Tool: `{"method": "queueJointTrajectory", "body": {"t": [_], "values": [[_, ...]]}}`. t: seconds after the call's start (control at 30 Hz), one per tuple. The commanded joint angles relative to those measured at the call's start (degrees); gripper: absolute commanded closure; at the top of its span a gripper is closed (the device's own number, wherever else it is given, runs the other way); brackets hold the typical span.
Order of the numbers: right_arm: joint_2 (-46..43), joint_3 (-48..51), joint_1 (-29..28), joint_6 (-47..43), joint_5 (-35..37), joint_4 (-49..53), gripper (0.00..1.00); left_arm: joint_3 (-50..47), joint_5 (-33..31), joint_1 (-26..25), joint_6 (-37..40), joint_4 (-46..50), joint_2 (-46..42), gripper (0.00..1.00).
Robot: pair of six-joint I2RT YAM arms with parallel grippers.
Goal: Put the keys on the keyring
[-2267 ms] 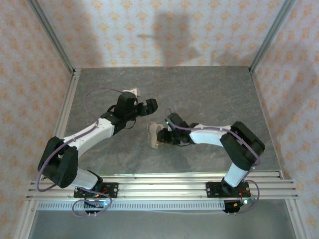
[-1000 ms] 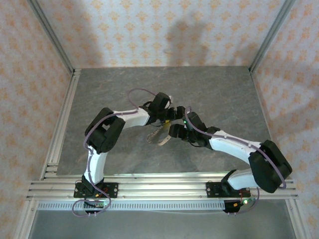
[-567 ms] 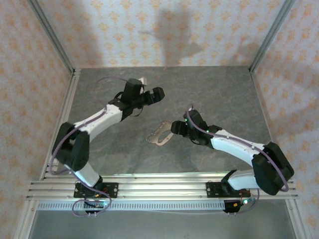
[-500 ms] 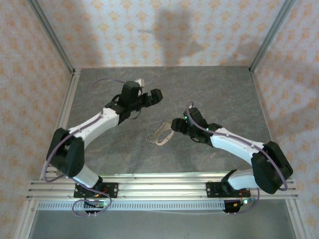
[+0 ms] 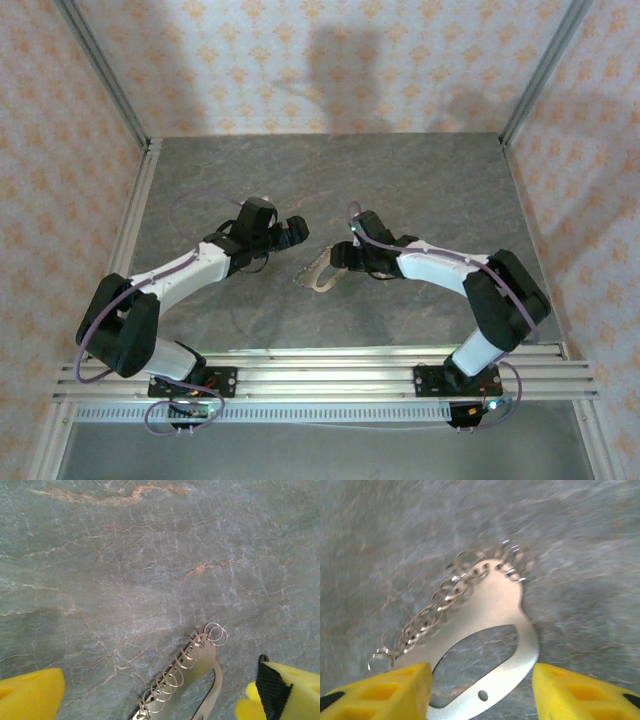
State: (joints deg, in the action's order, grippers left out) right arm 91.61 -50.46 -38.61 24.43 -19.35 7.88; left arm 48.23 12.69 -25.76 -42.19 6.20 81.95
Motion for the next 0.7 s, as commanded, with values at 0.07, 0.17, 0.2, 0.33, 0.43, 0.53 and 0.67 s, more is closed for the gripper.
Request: {"method": "queueJointTrajectory", "body": {"t": [0.07,0.17,0.2,0.33,0.43,0.53,0.67], "values": [[1.01,-4.19,-5.39,-11.54,-3.30,4.03,0.52,1.69,-0.95,3.72,-0.42,0.45,-1.79,0.00],[1.19,-4.11,-6.21,-17.09,-5.07,4.14,0.53,4.68,2.25,6.18,0.30,2.25,-0.14,0.00],[1.20,-3.97,-6.21,-18.71,-5.84,4.03,0.53,5.46,3.32,6.70,0.67,2.64,0.39,0.00],[1.59,-4.48,-6.21,-23.42,-10.85,3.67,0.55,7.88,5.25,7.81,2.15,4.21,1.84,0.00],[2.88,-6.48,-6.47,-25.81,-12.75,5.42,0.57,8.76,6.72,8.77,2.63,4.68,2.64,0.00],[4.88,-8.69,-7.12,-28.27,-12.74,7.65,0.59,9.01,7.67,9.65,2.56,4.27,3.03,0.00],[7.31,-10.73,-8.01,-31.06,-10.74,9.58,0.59,9.47,8.49,10.24,2.56,4.09,3.47,0.00]]}}
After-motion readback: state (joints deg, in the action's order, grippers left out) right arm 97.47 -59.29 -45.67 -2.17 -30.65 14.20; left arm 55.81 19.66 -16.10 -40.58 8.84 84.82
